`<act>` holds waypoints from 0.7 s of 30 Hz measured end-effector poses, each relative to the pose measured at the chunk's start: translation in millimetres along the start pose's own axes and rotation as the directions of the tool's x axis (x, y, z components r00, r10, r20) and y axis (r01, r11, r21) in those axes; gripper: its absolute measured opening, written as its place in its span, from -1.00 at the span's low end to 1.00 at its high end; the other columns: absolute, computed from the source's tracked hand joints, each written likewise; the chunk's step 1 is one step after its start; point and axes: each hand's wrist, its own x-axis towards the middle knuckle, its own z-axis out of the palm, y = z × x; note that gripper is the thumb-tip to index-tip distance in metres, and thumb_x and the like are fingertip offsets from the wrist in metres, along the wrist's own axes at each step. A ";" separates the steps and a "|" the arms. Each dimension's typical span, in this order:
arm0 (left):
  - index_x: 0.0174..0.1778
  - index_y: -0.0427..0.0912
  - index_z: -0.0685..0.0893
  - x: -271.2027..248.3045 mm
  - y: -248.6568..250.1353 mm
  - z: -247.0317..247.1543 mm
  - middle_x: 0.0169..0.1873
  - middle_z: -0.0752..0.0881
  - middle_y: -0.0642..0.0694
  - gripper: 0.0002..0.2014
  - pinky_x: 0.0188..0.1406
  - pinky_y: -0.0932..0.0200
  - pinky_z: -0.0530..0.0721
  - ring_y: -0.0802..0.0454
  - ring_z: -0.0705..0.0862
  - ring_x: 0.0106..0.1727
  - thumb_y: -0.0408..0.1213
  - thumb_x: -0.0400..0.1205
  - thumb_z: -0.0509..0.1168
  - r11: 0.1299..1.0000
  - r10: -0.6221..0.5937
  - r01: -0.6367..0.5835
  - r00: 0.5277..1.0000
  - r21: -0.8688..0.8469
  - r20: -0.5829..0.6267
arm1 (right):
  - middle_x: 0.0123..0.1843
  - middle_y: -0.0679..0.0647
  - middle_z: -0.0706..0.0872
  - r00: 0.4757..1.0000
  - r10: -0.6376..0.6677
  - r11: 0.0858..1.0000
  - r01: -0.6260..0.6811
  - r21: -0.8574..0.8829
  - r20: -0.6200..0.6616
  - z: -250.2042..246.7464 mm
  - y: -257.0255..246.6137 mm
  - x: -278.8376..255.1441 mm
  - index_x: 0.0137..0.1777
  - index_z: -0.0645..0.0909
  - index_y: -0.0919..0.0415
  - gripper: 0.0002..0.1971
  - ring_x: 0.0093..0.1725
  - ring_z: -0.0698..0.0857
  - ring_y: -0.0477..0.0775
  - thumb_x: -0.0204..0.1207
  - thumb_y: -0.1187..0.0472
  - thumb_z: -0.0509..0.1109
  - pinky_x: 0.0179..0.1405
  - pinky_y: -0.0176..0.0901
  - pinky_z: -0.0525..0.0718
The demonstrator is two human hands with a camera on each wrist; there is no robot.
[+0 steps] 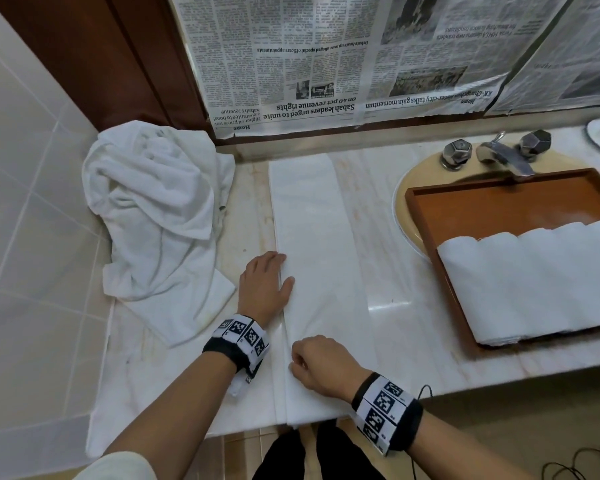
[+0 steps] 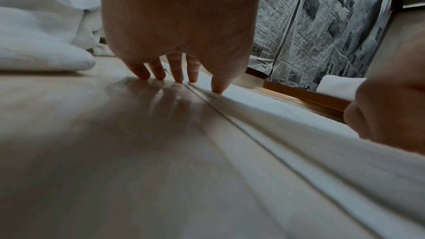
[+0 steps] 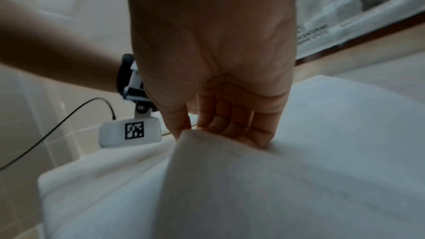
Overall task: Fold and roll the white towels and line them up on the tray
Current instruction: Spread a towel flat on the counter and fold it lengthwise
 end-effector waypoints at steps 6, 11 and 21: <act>0.59 -0.06 0.46 -4.6 -5.3 0.7 0.58 0.43 -0.05 -0.45 0.56 -0.14 0.37 -0.12 0.33 0.60 0.00 0.68 0.30 0.999 0.034 -0.034 0.999 -0.011 0.019 | 0.01 0.15 0.71 1.000 -0.003 1.000 0.003 -0.015 0.005 0.6 0.7 -2.0 0.03 0.61 0.21 -0.75 0.00 0.63 0.24 0.67 0.03 0.24 -0.08 0.01 0.58; 0.59 -0.03 0.46 -12.0 -13.0 1.9 0.60 0.41 -0.08 -0.46 0.59 -0.19 0.36 -0.15 0.32 0.61 0.03 0.68 0.22 0.995 0.099 -0.099 0.995 -0.010 0.020 | 0.03 0.19 0.77 1.000 -0.016 0.998 0.015 0.055 0.024 -0.6 6.0 -5.6 0.12 0.69 0.21 -0.74 0.02 0.68 0.26 0.67 0.13 0.21 0.00 0.05 0.66; 0.73 0.16 0.18 -6.2 16.0 8.7 0.75 0.06 0.14 -0.37 0.65 -0.30 0.05 -0.13 0.00 0.75 0.20 0.71 -0.25 0.997 -0.005 -0.002 0.996 0.079 0.089 | 0.46 0.16 0.56 0.948 0.022 0.999 -0.035 -0.035 -0.318 -67.5 50.6 46.3 0.52 0.49 0.22 -0.57 0.42 0.52 0.22 0.70 0.08 0.23 0.34 0.11 0.51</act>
